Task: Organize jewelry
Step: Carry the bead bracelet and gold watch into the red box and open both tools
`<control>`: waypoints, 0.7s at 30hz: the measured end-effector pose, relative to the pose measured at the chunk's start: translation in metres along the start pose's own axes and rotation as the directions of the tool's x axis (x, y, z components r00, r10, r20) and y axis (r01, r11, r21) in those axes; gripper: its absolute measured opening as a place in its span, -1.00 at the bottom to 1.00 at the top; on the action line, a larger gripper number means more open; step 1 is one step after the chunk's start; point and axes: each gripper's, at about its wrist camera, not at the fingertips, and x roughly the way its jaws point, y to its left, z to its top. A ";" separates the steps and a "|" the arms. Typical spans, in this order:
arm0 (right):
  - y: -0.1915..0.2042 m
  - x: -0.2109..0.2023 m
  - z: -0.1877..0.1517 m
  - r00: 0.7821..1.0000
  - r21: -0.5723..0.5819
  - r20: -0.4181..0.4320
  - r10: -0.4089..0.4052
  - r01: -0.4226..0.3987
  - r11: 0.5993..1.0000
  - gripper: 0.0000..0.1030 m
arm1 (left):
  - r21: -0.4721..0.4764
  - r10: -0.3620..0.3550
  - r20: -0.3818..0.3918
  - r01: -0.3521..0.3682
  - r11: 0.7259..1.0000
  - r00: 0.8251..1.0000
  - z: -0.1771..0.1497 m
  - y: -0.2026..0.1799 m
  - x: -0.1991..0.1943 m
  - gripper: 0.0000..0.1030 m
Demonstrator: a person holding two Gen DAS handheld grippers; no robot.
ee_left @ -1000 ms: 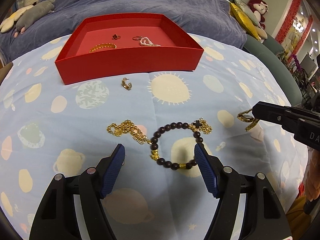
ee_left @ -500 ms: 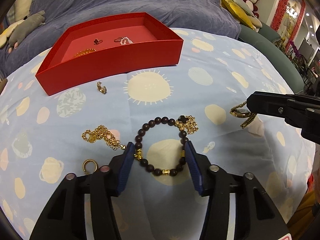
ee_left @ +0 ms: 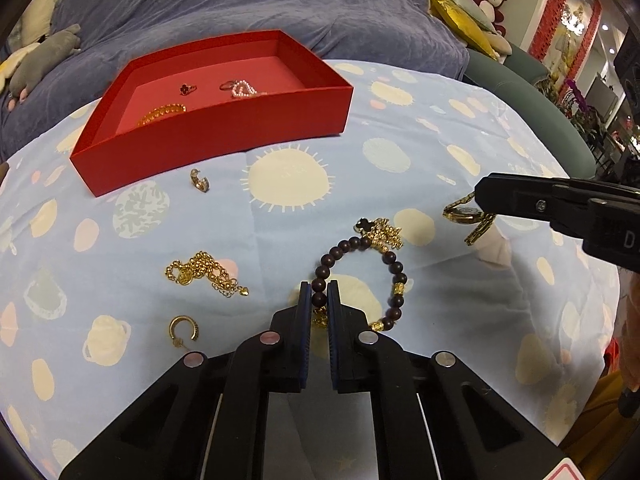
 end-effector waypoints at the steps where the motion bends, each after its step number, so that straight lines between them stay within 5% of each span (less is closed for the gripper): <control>1: 0.001 -0.002 0.002 1.000 -0.001 0.006 0.003 -0.003 1.000 -0.79 | -0.005 -0.012 0.011 0.012 1.000 1.000 0.002 0.001 -0.006 -0.90; 11: 0.029 -0.021 0.039 0.995 -0.019 0.091 0.032 -0.030 0.999 -0.79 | -0.070 -0.072 0.125 0.081 0.994 0.990 0.041 0.012 -0.063 -0.90; 17: 0.046 -0.018 0.102 0.986 -0.010 0.159 0.058 -0.058 0.998 -0.79 | -0.097 -0.053 0.250 0.079 0.992 0.967 0.103 0.037 -0.099 -0.90; 21: 0.060 -0.003 0.145 0.981 -0.066 0.194 0.029 -0.017 0.998 -0.79 | -0.091 0.012 0.310 0.018 0.996 0.951 0.147 0.061 -0.101 -0.90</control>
